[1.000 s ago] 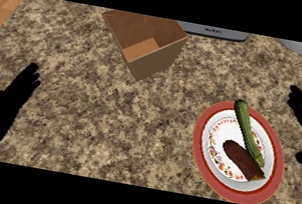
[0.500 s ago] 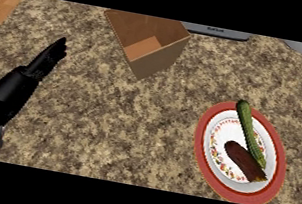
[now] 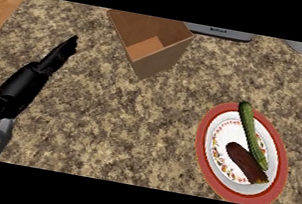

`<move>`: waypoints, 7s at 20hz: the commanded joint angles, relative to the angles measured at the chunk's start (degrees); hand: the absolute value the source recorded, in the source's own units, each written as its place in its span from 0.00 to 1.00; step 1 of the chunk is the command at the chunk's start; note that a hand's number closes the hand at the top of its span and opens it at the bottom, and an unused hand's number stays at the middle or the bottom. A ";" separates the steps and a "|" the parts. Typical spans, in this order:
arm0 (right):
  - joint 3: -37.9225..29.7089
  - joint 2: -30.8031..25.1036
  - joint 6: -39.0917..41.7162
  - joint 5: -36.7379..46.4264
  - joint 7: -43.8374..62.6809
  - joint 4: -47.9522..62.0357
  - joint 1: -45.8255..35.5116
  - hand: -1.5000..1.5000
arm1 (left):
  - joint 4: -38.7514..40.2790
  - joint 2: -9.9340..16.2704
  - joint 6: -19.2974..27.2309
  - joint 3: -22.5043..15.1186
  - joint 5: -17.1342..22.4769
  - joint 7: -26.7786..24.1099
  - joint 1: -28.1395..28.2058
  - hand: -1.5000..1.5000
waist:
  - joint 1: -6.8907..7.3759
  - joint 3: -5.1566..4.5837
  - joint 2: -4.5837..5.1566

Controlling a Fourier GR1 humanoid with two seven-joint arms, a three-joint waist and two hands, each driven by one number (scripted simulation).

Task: Pick the sweet potato from the plate and place it in the cardboard box

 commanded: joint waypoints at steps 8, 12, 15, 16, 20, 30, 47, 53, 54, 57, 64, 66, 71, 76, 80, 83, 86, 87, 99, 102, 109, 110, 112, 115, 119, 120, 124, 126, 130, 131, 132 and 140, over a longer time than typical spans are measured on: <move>17.23 -9.87 -4.72 23.89 -14.56 -5.49 -0.66 0.00 | 3.22 -2.17 0.54 -1.06 -2.38 -1.19 -0.39 0.50 | -0.62 -0.26 -0.84; 18.26 -11.54 -7.57 28.12 -10.07 -10.98 0.17 0.00 | 2.72 -1.15 -0.87 1.17 -1.87 -0.34 -1.50 0.50 | -1.49 -0.31 -1.12; 19.15 -13.36 -5.96 29.16 -5.94 -17.61 2.72 0.00 | 5.71 -2.06 -1.46 2.47 -1.40 -1.20 -3.10 0.50 | -2.28 -0.35 -1.24; 18.97 -12.33 -6.72 31.18 -5.23 -16.36 2.46 0.00 | 1.48 -1.74 -1.72 1.69 -1.79 -0.01 0.61 0.50 | -1.60 -0.32 -1.24; 19.02 -11.58 -4.67 33.40 -1.31 -18.95 5.59 0.00 | 5.77 -3.83 -0.96 2.39 -3.69 0.12 -3.33 0.50 | -1.97 -0.32 -1.13; 20.11 -2.47 -10.04 46.37 1.70 -18.40 11.95 0.00 | 2.55 -5.22 -2.80 4.24 -5.87 0.03 -0.90 0.50 | -1.69 -0.29 -1.10; 15.09 8.15 -8.50 59.52 -1.19 -10.77 8.44 0.00 | 3.54 -6.95 -8.08 9.18 -6.77 0.69 -2.29 0.50 | -1.49 -0.29 -1.06; 16.00 10.67 -9.50 64.19 -3.89 -9.94 11.33 0.00 | -0.80 -9.25 -8.07 7.39 -9.28 2.76 0.58 0.50 | -1.55 -0.29 -1.14; 14.31 9.43 -12.42 62.63 -6.09 -10.01 14.91 0.00 | -0.23 -8.73 -8.30 8.54 -8.78 3.97 -1.92 0.50 | -1.78 -0.28 -1.14; 16.27 13.98 -9.75 67.03 -4.09 -8.34 11.99 0.00 | 5.02 -8.80 -9.10 10.04 -10.10 -1.44 -2.20 0.50 | -1.67 -0.30 -1.09; 14.30 17.48 -15.84 72.95 -2.96 -1.99 10.87 0.00 | 4.89 -10.39 -9.65 10.99 -9.77 0.39 -3.40 0.50 | -1.69 -0.30 -1.09; 14.93 19.46 -15.79 73.54 -2.78 -0.49 11.41 0.00 | 6.40 -11.62 -7.77 10.38 -11.92 -0.51 -4.74 0.50 | -1.78 -0.30 -1.07; 14.75 23.10 -17.25 76.32 -3.97 5.01 9.60 0.00 | 5.30 -9.96 -11.48 12.99 -9.67 -1.10 -2.50 0.50 | -1.62 -0.30 -1.09; 15.38 24.52 -22.09 76.40 -11.39 10.81 3.87 1.00 | 6.38 -10.59 -11.08 11.95 -11.31 -2.40 -2.82 0.50 | -1.38 -0.29 -0.98; 12.67 24.37 -27.27 74.01 -14.99 8.72 5.93 1.00 | 3.12 -10.69 -11.04 12.33 -11.09 -0.41 -1.71 0.50 | -1.55 -0.29 -1.08; 11.63 24.58 -32.42 73.52 -16.54 8.65 9.47 1.00 | 3.44 -11.78 -10.56 11.71 -11.69 0.45 -2.36 0.50 | -1.76 -0.28 -1.09; 11.23 24.83 -32.66 71.81 -18.70 5.76 9.99 1.00 | 2.01 -8.92 -13.42 13.95 -9.80 0.21 -0.62 0.50 | -1.70 -0.28 -1.16; 11.58 27.80 -30.57 70.53 -17.72 5.14 6.91 1.00 | 4.90 -11.69 -10.66 11.57 -12.67 -4.64 1.09 0.50 | -1.65 -0.31 -1.07; 14.17 48.92 -26.25 73.41 35.27 8.54 -14.02 1.00 | 4.06 -13.12 -13.55 7.73 -11.82 -1.74 -5.37 0.50 | 7.60 -0.42 0.11; 15.40 48.97 -27.46 71.86 45.11 9.31 -19.28 1.00 | 3.90 -13.02 -14.64 6.85 -11.73 -1.87 -5.57 0.50 | 9.88 -0.41 -0.01; 11.64 49.02 -34.70 68.58 68.65 10.67 -29.97 1.00 | 4.44 -14.11 -14.65 5.93 -11.91 -0.70 -8.14 0.50 | 10.89 -0.39 0.21; 10.53 49.02 -36.69 66.74 71.85 10.97 -31.06 1.00 | 4.89 -14.32 -14.52 5.61 -12.21 -1.33 -7.45 0.50 | 10.85 -0.39 0.47; 10.71 49.02 -38.60 68.29 79.05 12.84 -34.76 1.00 | 4.89 -15.25 -13.96 5.22 -12.32 -0.46 -7.90 0.50 | 10.30 -0.50 0.21; 9.53 49.02 -41.54 68.45 86.98 17.66 -40.27 1.00 | 5.50 -15.47 -13.60 5.41 -12.59 -0.11 -10.34 0.50 | 9.85 -0.54 0.96; 10.05 49.03 -44.78 67.77 96.41 24.70 -48.04 1.00 | 6.61 -14.56 -13.49 5.87 -13.20 -2.18 -8.51 0.50 | 9.57 -0.64 0.98; 10.64 49.03 -46.46 67.05 97.48 26.47 -49.09 1.00 | 8.44 -14.85 -12.95 6.55 -13.28 -0.76 -10.84 0.50 | 8.79 -0.60 1.38; 11.09 49.02 -44.84 66.30 98.80 37.71 -54.45 1.00 | 7.94 -14.60 -12.27 6.88 -13.86 0.21 -10.97 0.50 | 7.35 -0.57 1.16; 10.01 49.02 -44.21 62.48 98.04 41.51 -55.58 1.00 | 8.55 -14.27 -12.29 7.34 -13.69 -2.00 -9.00 0.50 | 6.57 -0.53 0.95; 6.35 49.02 -39.51 54.22 95.78 47.85 -56.55 1.00 | 7.27 -14.70 -12.00 7.71 -13.16 -0.26 -9.73 0.50 | 6.36 -0.45 0.96; 5.84 49.02 -37.68 52.40 94.93 49.36 -57.24 1.00 | 7.31 -14.19 -11.56 8.05 -13.68 -1.37 -9.41 0.50 | 6.34 -0.46 0.96; 6.69 49.02 -37.41 50.51 94.03 50.11 -56.78 1.00 | 6.99 -13.63 -12.97 7.94 -12.99 -0.58 -8.68 0.50 | 5.49 -0.42 0.48; 1.79 49.03 -31.72 44.33 87.93 61.18 -60.03 1.00 | 8.09 -13.14 -11.91 10.09 -12.77 -0.91 -8.56 0.50 | 3.58 -0.40 0.64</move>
